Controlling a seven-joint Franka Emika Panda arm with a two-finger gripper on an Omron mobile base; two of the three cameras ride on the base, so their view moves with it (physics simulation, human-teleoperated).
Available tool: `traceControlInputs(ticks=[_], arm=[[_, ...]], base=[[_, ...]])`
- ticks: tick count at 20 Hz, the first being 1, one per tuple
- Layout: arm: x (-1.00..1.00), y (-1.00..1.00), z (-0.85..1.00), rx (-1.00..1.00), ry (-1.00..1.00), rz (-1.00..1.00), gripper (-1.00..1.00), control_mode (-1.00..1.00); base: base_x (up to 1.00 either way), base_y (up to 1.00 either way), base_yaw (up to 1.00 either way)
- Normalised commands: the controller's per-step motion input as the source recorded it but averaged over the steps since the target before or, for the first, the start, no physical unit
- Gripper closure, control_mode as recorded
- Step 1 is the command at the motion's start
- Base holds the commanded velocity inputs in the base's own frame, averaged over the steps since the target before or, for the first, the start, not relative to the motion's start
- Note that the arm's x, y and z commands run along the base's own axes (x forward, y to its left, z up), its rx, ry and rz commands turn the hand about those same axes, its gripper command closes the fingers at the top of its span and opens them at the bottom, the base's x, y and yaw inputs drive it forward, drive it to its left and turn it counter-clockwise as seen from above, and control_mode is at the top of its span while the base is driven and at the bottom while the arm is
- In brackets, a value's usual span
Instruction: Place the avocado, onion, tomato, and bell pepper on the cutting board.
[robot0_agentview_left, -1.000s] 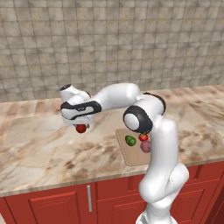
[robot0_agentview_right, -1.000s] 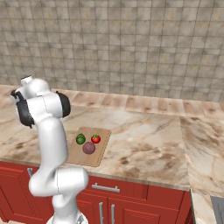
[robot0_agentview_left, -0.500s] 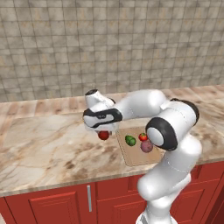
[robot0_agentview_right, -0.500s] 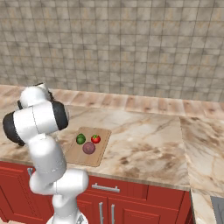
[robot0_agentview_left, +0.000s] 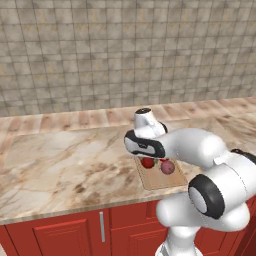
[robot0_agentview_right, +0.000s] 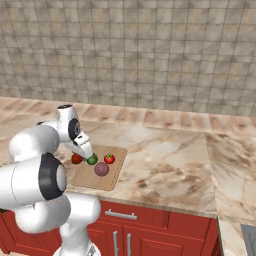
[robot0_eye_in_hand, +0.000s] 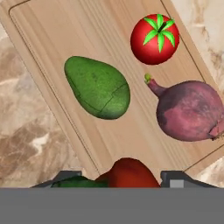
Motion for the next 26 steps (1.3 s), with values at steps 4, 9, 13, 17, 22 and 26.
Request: traceControlInputs(ticks=[4,9,13,17,22,26], arm=[[0.00,-0.44,0.01,0.00,0.06,0.00,1.00,-1.00],[-0.01,0.00,-0.01,0.00,0.00,0.00,1.00,-1.00],[0.00,0.01,-0.11,-0.02,0.00,0.00,1.00,-1.00],[0.00,0.00,-0.11,-0.01,0.00,0.00,1.00,-1.00],[0.06,-0.02,0.01,0.01,0.00,0.00,-1.00,-1.00],[0.08,-0.18,0.22,0.09,0.00,0.00,-1.00,-1.00]], base=[[0.00,0.00,0.00],[0.00,0.00,0.00],[0.00,0.00,0.00],[0.00,0.00,0.00],[0.00,0.00,0.00],[0.00,0.00,0.00]])
